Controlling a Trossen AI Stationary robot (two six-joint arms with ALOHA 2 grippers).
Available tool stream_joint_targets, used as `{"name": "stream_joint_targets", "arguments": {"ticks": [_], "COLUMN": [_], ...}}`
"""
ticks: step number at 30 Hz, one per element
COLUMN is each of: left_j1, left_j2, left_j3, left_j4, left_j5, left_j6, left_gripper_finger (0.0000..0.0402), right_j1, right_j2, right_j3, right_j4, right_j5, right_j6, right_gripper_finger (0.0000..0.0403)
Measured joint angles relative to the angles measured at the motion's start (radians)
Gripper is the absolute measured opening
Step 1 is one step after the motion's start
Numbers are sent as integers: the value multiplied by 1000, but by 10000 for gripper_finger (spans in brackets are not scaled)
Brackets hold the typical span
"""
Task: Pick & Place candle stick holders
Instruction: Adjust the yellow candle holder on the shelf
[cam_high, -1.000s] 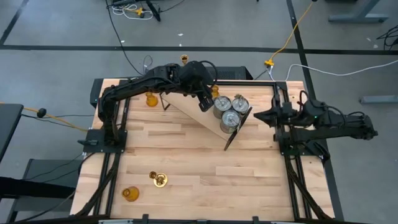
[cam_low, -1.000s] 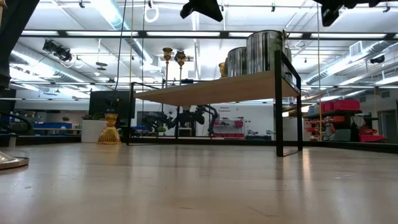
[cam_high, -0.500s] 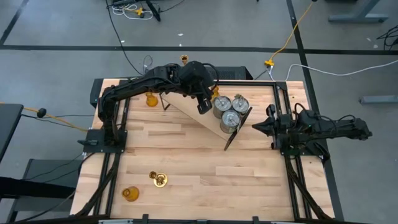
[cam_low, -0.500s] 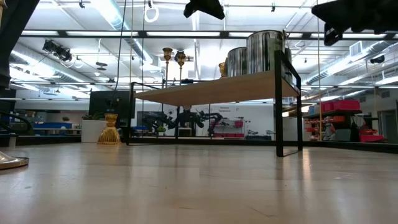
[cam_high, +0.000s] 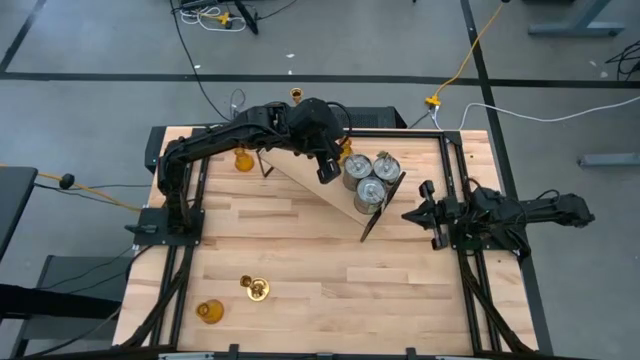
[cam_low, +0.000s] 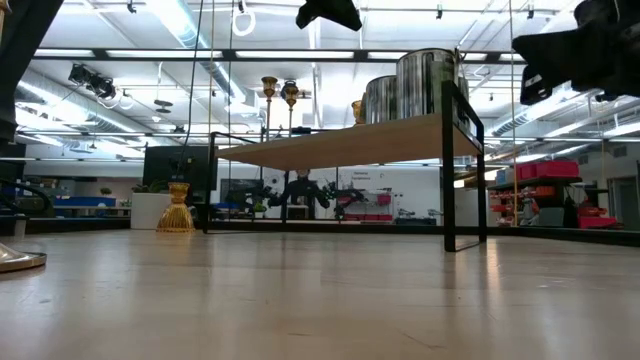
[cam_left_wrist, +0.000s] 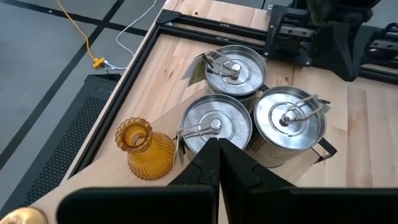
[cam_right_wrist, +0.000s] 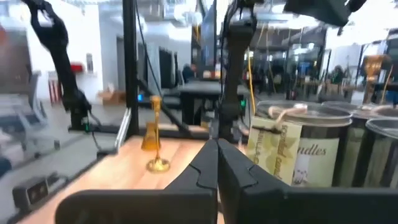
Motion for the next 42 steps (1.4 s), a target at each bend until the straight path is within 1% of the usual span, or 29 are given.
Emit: {"name": "stream_joint_targets", "arguments": {"ticks": [1,9,14,16,26,34,37,42], "left_j1": [0,0,0,0,0,5,15,38], "left_j2": [0,0,0,0,0,1,1,1], "left_j3": [0,0,0,0,0,0,0,0], "left_j4": [0,-1,-1,-1,-1,-5,-5,-6], "left_j5": [0,0,0,0,3,-6,-9,-9], "left_j6": [0,0,0,0,2,40,83,220], "left_gripper_finger": [5,5,5,5,5,5,5,5], "right_j1": [0,0,0,0,0,0,0,0], "right_j2": [-1,0,0,0,0,0,0,0], "right_j3": [-14,-12,-12,-12,-12,-12,-11,-11], "right_j4": [29,9,-37,-42,-61,-61,-61,-61], "right_j5": [0,6,64,72,71,71,71,71], "right_j6": [6,-24,-38,-38,-30,-30,-30,-30], "right_gripper_finger": [3,3,3,3,3,3,3,3]}}
